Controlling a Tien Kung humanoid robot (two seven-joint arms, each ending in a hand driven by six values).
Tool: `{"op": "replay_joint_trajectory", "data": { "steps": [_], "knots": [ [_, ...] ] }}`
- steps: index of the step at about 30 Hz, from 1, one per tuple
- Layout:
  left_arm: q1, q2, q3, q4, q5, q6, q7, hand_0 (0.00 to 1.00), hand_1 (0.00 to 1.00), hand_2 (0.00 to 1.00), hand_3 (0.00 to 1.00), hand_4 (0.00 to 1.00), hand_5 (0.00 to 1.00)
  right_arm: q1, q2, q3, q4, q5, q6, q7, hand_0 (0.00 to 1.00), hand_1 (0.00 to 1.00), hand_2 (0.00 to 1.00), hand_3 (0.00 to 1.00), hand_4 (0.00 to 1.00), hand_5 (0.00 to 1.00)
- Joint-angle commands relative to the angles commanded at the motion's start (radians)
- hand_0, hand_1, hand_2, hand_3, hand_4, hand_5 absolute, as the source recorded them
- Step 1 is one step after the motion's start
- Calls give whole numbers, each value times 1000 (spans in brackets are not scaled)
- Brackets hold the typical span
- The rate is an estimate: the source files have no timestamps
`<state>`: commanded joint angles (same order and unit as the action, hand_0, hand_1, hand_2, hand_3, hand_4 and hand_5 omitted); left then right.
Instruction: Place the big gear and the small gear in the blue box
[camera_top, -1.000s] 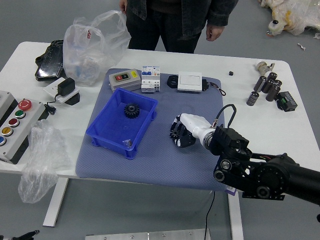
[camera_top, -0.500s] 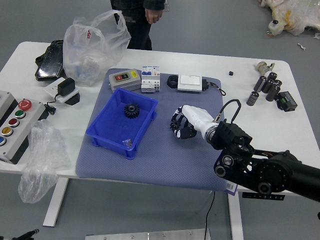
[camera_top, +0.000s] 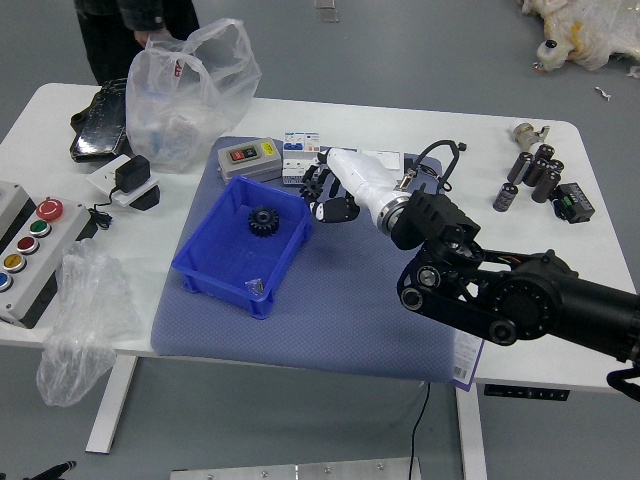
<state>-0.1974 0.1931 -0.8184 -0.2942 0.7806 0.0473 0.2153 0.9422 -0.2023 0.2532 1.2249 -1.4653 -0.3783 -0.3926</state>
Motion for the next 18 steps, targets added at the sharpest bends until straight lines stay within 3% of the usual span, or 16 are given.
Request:
{"op": "replay_joint_trajectory", "data": {
  "steps": [5, 6, 11, 12, 17, 18],
  "knots": [
    [-5, -1, -1, 0, 5, -2, 1, 663, 595, 619, 779, 753, 588, 26, 48, -39, -45, 26, -26, 54, 380, 497, 519, 431, 556, 87],
    [-6, -1, -1, -1, 6, -2, 1, 663, 595, 617, 779, 753, 589, 29, 53, -43, -49, 27, -27, 59, 415, 542, 556, 527, 576, 105],
    [-5, -1, -4, -1, 9, -3, 4, 663, 595, 617, 779, 753, 589, 31, 68, -61, -58, 40, -21, 71, 415, 542, 556, 527, 576, 105],
    [-5, -1, -5, -1, 10, -3, 4, 662, 595, 618, 779, 750, 588, 30, 70, -64, -59, 43, -21, 72, 568, 744, 822, 883, 622, 148],
    [-7, -1, -5, -1, 11, -3, 1, 662, 595, 618, 779, 750, 588, 21, 79, -84, -69, 61, -29, 78, 568, 744, 822, 883, 622, 148],
    [-8, -1, -5, -1, 11, -3, 0, 662, 595, 618, 779, 750, 588, 19, 79, -86, -71, 64, -31, 80, 635, 822, 887, 963, 629, 151]
  ]
}}
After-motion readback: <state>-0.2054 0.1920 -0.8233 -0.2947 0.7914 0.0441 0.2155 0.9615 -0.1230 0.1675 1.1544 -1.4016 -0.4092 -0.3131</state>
